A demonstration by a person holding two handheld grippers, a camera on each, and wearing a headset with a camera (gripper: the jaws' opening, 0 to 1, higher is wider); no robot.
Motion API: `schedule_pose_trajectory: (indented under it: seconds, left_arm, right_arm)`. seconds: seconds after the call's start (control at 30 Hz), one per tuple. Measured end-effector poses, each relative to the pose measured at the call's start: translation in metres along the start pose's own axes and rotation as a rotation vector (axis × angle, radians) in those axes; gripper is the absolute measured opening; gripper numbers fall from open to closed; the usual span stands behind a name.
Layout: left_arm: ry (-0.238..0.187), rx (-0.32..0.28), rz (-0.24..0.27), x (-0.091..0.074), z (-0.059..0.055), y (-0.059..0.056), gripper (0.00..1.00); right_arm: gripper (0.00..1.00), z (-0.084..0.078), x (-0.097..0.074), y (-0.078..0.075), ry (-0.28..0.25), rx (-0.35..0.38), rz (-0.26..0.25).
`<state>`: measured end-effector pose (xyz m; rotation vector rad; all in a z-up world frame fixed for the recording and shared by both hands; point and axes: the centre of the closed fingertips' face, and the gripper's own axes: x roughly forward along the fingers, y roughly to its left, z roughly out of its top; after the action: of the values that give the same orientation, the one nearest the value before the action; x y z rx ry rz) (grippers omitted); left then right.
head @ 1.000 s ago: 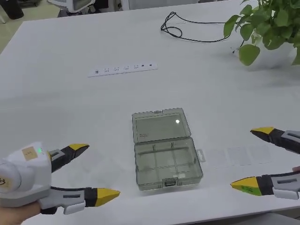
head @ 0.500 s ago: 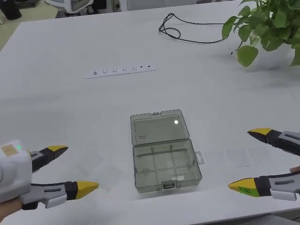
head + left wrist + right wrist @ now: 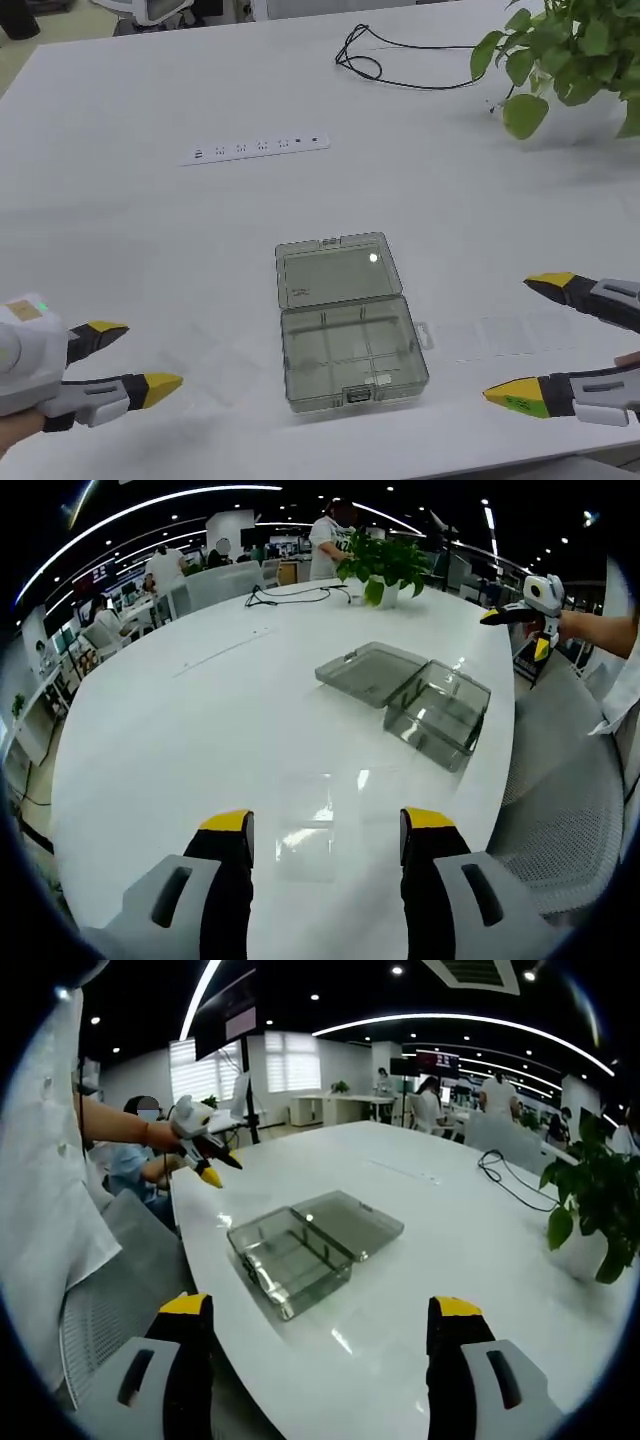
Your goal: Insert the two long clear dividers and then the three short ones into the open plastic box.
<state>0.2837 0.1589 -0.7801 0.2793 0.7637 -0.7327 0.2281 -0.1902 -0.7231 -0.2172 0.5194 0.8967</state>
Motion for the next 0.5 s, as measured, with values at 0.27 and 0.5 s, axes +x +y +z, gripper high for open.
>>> schedule_pose_trajectory:
  seconds: [0.27, 0.5]
  left_arm:
    - [0.088, 0.012, 0.013, 0.011, -0.014, 0.006, 0.5]
    - [0.179, 0.019, 0.017, 0.022, -0.027, 0.009, 0.46]
  right_arm:
    - [0.88, -0.002, 0.001, 0.001, 0.001, 0.01, -0.001]
    - [0.87, -0.002, 0.001, 0.001, -0.001, 0.018, -0.004]
